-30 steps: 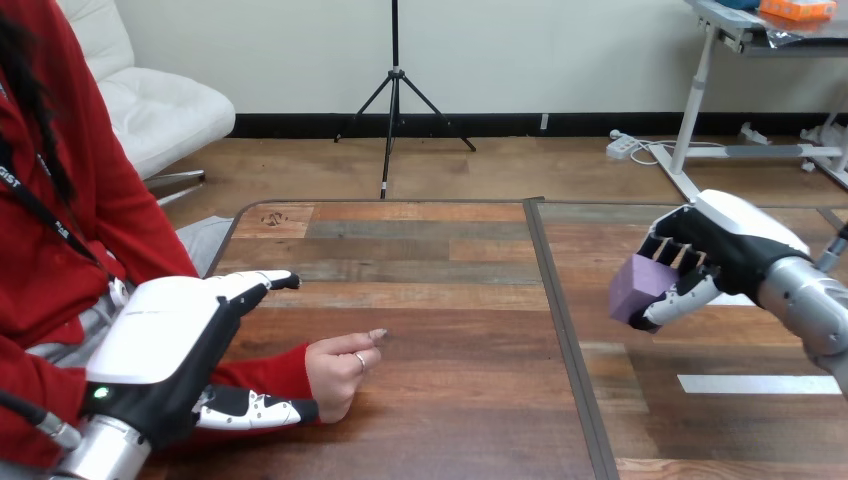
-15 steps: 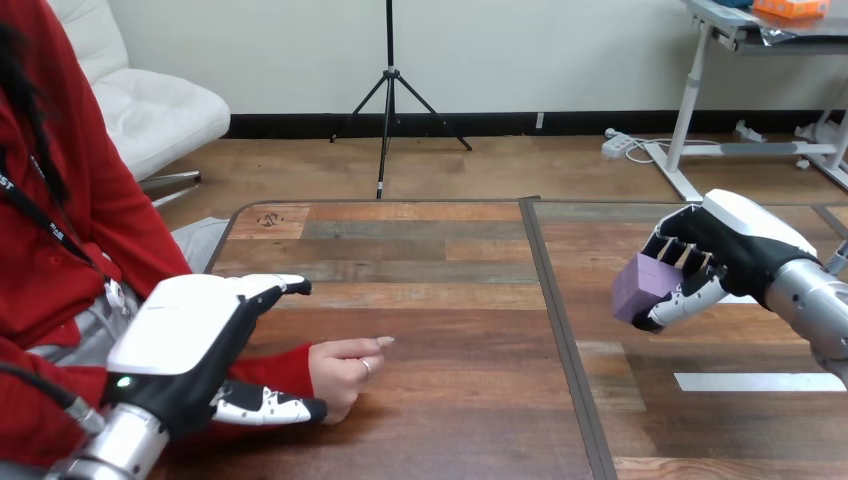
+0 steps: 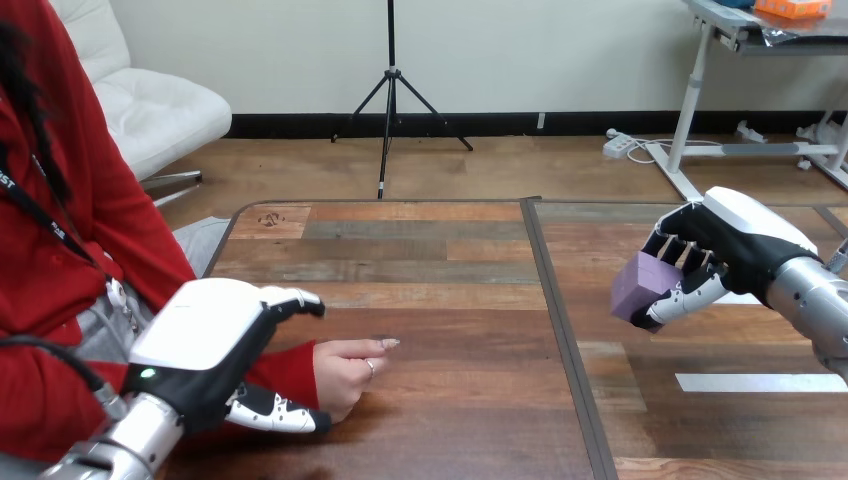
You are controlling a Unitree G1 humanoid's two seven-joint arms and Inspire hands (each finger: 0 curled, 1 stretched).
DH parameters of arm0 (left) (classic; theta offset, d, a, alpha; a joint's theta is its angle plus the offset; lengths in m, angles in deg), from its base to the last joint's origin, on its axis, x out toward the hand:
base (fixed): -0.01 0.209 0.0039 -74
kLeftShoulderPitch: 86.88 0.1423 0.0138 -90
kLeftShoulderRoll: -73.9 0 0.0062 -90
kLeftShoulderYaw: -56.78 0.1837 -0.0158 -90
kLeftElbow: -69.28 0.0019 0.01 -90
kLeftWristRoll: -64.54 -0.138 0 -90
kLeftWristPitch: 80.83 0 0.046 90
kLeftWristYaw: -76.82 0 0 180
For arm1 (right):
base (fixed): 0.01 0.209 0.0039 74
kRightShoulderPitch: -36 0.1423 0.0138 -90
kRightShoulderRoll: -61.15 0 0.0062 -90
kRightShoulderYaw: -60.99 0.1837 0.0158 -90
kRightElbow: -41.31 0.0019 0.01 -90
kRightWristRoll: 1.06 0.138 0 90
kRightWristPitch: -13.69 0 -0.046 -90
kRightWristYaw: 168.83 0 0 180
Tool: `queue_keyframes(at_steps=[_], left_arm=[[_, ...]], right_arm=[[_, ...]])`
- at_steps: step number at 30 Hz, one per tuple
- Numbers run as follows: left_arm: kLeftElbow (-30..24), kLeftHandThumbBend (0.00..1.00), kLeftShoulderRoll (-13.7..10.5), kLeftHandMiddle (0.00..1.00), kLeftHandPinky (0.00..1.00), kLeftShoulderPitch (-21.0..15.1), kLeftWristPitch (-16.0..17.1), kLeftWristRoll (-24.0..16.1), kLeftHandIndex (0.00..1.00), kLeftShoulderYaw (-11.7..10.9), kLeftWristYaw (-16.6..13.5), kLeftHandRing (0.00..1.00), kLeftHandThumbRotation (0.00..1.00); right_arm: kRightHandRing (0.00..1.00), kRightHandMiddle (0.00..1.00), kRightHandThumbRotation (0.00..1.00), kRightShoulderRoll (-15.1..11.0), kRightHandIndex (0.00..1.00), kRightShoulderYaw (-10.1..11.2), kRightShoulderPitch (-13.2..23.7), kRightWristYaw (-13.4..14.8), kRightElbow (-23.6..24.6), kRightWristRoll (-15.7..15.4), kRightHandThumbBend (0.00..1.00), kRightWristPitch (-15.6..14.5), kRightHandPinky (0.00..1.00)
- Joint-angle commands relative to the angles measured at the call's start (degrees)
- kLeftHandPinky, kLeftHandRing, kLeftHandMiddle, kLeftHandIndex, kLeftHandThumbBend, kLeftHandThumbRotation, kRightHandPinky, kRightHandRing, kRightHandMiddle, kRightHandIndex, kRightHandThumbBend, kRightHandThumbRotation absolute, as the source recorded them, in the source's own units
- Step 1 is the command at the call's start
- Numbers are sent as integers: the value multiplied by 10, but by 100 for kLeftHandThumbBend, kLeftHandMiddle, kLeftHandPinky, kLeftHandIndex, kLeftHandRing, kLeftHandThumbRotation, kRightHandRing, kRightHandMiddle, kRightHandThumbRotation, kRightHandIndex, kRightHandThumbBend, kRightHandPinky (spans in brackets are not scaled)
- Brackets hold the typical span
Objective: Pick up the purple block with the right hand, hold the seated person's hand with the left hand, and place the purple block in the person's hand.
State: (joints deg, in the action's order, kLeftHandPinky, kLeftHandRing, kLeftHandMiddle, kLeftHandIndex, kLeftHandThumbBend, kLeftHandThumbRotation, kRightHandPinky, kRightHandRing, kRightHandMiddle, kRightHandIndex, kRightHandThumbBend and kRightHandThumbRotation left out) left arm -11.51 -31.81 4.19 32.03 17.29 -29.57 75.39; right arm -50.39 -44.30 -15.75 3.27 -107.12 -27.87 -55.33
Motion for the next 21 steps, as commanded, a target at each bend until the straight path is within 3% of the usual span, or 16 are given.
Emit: queue_keyframes(at_steps=[1,10,21], left_arm=[[20,100,-21,78,71,-58,-10,-9,74,20,4,76,35],[53,100,-29,77,71,-89,-19,-26,74,46,-2,75,34],[76,100,-42,77,73,-125,-40,-35,75,74,31,76,37]], right_arm=[[42,47,0,-14,49,19,22,2,37,13,71,13,38],[44,48,0,-16,49,20,19,5,43,11,71,13,40],[43,48,0,-18,50,25,12,6,60,13,71,0,39]])
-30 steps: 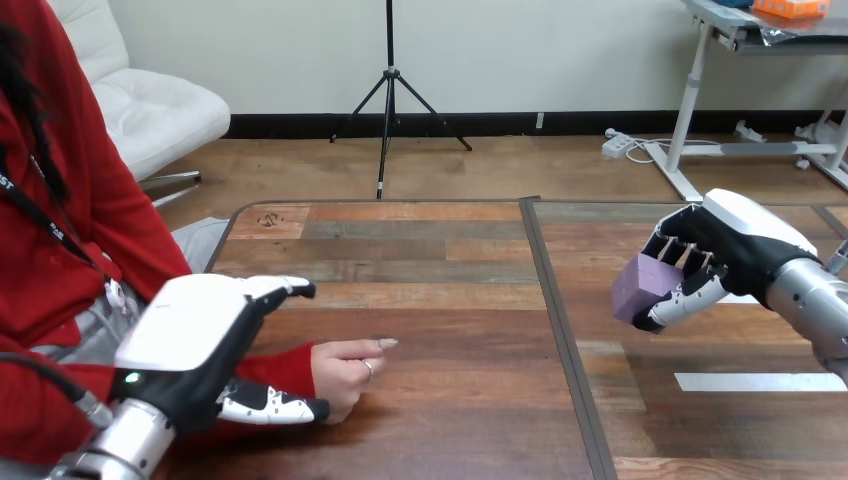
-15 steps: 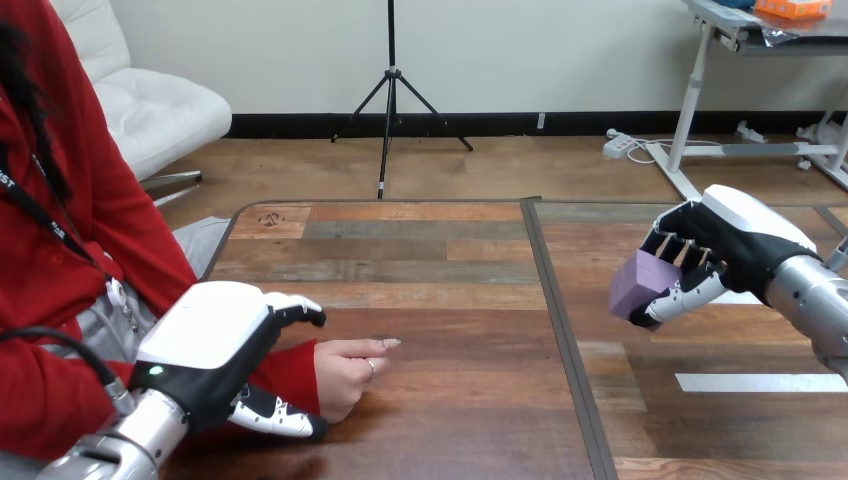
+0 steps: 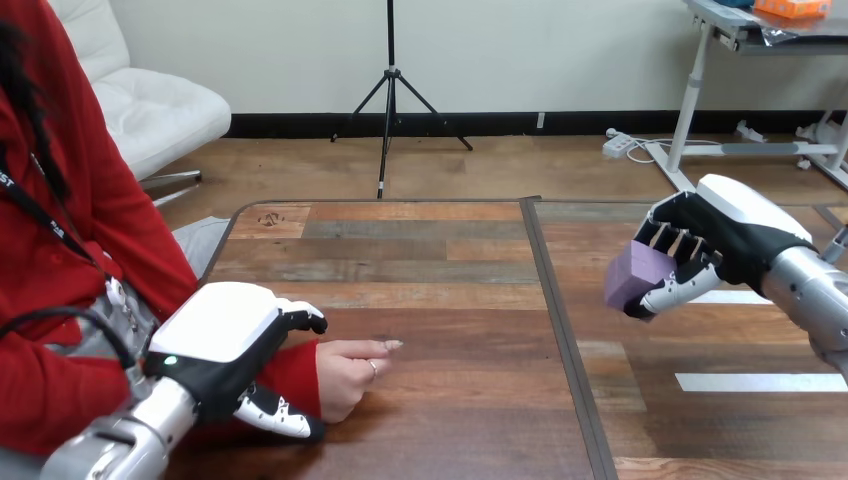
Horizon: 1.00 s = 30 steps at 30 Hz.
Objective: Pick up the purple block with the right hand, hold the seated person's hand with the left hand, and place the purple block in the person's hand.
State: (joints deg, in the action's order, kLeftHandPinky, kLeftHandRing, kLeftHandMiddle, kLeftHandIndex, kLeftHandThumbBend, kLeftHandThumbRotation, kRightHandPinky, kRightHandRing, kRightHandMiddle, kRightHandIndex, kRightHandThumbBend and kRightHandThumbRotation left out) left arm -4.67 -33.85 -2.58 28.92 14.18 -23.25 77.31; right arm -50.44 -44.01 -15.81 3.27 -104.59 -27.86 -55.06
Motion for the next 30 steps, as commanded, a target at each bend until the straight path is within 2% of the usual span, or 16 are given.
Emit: queue_keyframes(at_steps=[1,5,13,30], left_arm=[[9,100,-22,77,73,-60,-10,-4,75,13,15,76,37],[17,100,-23,77,74,-72,-20,-3,75,21,29,76,38],[35,100,-29,76,74,-92,-23,-2,74,35,34,75,39],[57,99,-29,75,74,-123,-54,-5,74,58,61,75,27]], right_arm=[[43,48,0,-18,50,23,12,6,35,13,71,-3,39],[43,48,0,-19,50,24,11,5,38,12,71,-5,39],[41,46,0,-20,50,28,8,2,42,16,71,-6,37],[41,47,0,-20,50,37,5,-3,48,18,71,-10,37]])
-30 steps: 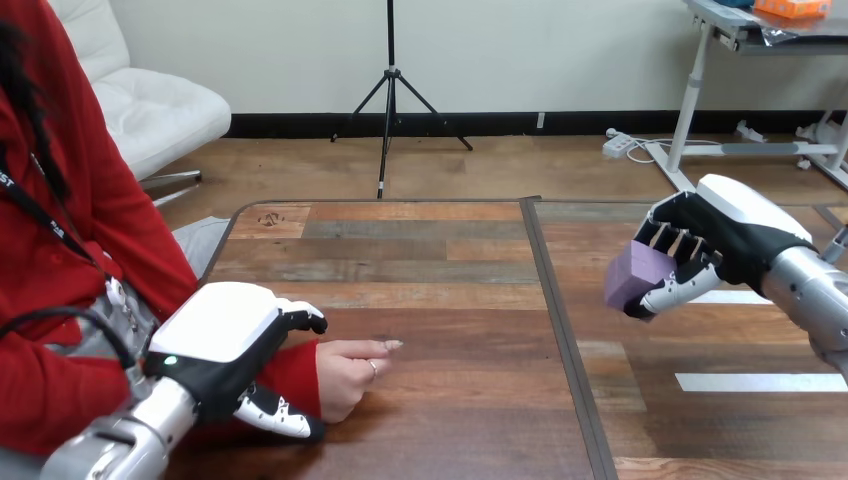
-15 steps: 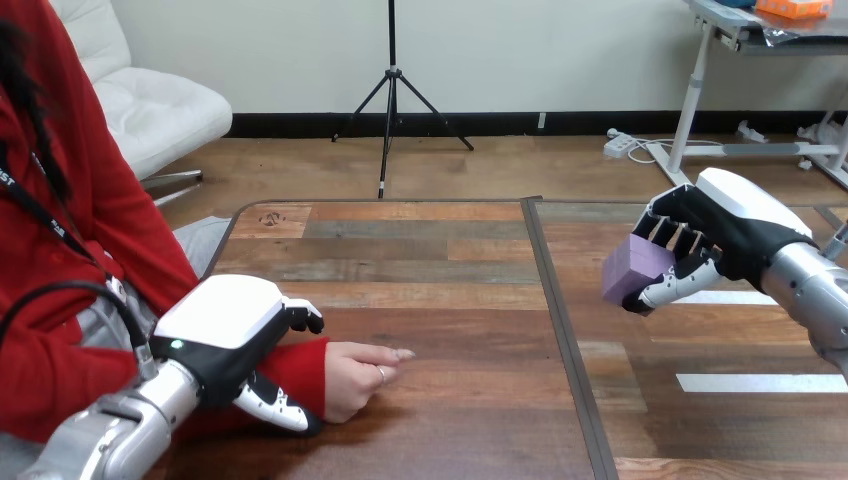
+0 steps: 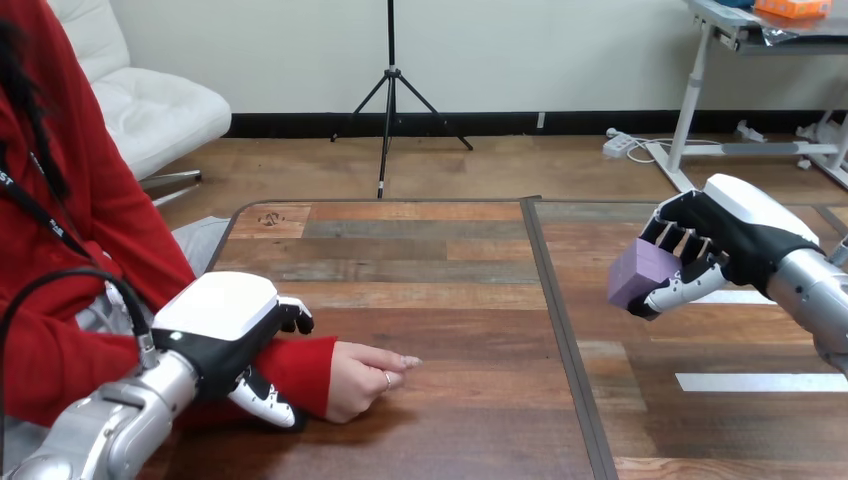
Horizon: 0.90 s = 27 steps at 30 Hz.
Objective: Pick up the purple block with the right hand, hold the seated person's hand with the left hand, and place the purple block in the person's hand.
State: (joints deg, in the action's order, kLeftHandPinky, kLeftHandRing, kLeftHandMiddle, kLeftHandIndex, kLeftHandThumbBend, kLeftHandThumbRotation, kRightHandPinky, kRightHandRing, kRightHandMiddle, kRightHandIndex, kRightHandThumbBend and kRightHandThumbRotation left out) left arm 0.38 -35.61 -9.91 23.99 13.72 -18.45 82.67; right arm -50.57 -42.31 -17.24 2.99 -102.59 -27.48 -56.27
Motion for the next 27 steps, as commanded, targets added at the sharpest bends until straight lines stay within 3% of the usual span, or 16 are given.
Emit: queue_keyframes(at_steps=[1,14,22,27], left_arm=[[8,98,-11,75,74,-51,-6,1,74,11,9,75,27],[14,92,-12,74,72,-74,-20,26,72,19,93,74,23],[17,90,-15,72,63,-85,-21,29,68,28,130,69,20],[12,88,-14,72,60,-91,-37,40,66,30,173,68,19]], right_arm=[[41,47,0,-19,50,20,20,-1,28,14,71,2,37],[41,46,0,-20,50,23,18,1,31,14,71,5,36],[40,46,0,-20,49,22,18,3,30,15,72,9,36],[41,46,0,-19,49,22,19,3,32,16,71,4,36]])
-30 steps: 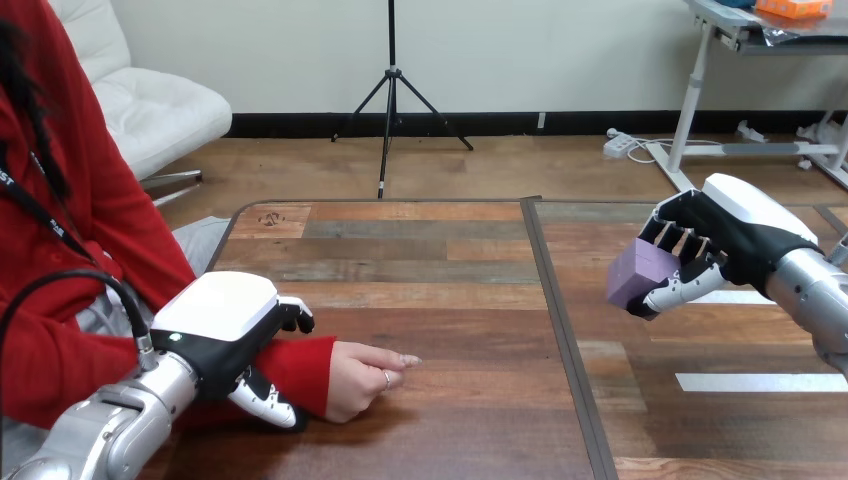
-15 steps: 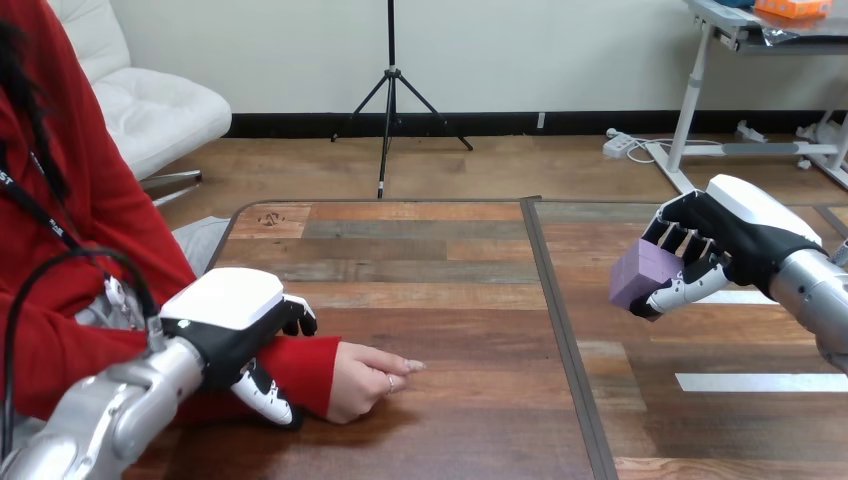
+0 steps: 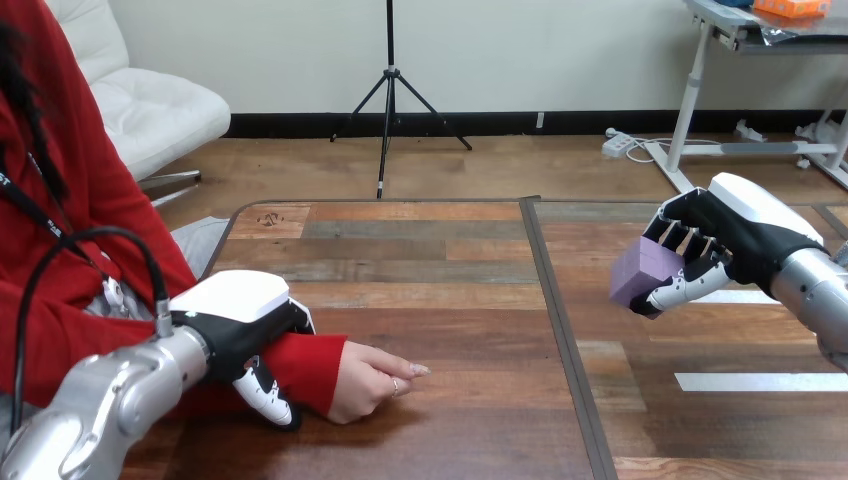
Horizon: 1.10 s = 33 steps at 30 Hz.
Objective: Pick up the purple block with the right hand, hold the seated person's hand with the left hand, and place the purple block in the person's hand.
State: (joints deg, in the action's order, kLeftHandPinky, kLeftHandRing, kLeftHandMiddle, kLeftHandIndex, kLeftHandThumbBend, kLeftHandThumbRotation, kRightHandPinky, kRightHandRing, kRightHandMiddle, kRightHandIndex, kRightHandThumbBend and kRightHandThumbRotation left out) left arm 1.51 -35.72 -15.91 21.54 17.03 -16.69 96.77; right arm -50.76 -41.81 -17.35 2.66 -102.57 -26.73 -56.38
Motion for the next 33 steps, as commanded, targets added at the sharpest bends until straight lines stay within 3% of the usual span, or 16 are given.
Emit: queue_keyframes(at_steps=[1,7,13,24,33], left_arm=[[-1,87,-13,71,59,-31,-14,8,66,13,38,68,18],[-9,85,-12,69,57,-36,-29,9,64,20,65,66,16],[-13,85,-7,64,52,-36,-40,8,60,23,73,61,13],[-17,81,-1,44,29,-38,-55,19,50,29,99,34,5],[-18,79,2,36,20,-37,-58,22,46,35,106,25,1]], right_arm=[[41,46,0,-17,49,17,20,7,32,8,71,5,36],[41,46,0,-16,49,19,19,7,33,11,71,7,37],[41,46,0,-15,49,20,18,6,36,13,71,1,36],[40,46,0,-14,49,21,18,8,35,13,71,3,36],[39,45,0,-13,50,21,18,4,35,15,70,-1,35]])
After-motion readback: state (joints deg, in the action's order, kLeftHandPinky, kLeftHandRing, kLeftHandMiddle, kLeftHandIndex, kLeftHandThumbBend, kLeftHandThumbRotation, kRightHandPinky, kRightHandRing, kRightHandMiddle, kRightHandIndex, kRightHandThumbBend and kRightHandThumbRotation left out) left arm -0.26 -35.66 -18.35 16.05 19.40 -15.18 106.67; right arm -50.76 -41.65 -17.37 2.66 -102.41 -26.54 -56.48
